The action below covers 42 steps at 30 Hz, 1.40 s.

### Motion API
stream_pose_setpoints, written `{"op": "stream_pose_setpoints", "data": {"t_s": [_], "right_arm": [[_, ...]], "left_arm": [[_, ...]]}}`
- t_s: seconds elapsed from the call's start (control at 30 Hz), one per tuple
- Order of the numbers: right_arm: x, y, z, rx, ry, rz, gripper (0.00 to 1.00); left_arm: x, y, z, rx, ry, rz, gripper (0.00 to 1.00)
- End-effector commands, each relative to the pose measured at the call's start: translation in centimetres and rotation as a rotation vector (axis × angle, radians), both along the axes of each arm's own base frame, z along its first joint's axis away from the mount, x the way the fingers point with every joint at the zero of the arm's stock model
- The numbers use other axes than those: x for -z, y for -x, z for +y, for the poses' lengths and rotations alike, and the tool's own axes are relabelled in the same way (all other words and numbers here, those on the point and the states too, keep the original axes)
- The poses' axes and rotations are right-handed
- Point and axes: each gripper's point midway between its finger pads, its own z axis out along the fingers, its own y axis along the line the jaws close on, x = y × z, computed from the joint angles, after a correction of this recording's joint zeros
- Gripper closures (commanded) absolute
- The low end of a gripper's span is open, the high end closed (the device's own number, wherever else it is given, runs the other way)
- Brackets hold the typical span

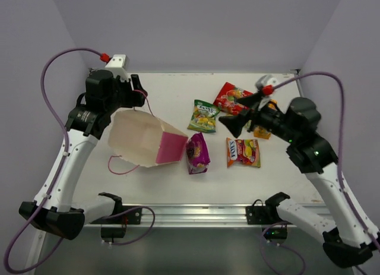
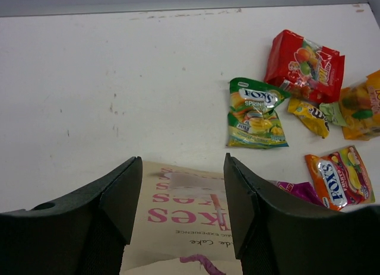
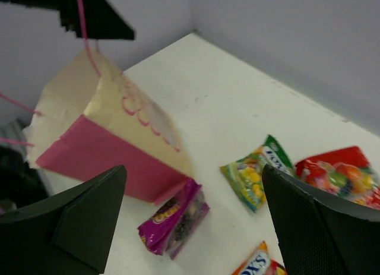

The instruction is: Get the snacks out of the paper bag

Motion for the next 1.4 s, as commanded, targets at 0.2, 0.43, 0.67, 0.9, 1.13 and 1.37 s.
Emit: {"op": "stream_pose_setpoints", "data": {"t_s": [0.2,0.43,0.67,0.9,1.13,1.37], "right_arm": [[-1.3,-2.3,14.3,-0.311,0.087,-0.162,0.02],[0.2,-4.0,21.4,-0.416,0.109,-0.145,0.23],[0.5,-5.3,25.2,-0.459,0.117,-0.136,0.41],[1.6,-6.1,26.5,-0.473,0.138,-0.125,0.73],[-0.9,-5.5,25.3,-0.456,0.114,-0.169,1.0],[-2.9,-5.7,24.5,-0.416,0.116,-0.19,1.0]], "left_arm": [[-0.2,-0.2,-1.7,0.076,0.054,0.019,0.35],[1.2,-0.6,-1.6,0.073,0.023,0.053,0.34],[1.5,-0.6,-1.2,0.069,-0.007,0.061,0.33],[1.5,-0.2,-0.7,0.066,-0.042,0.062,0.33],[3.7,0.6,1.2,0.083,-0.204,0.107,0.26],[5.9,1.6,1.8,0.1,-0.302,0.145,0.17]]}}
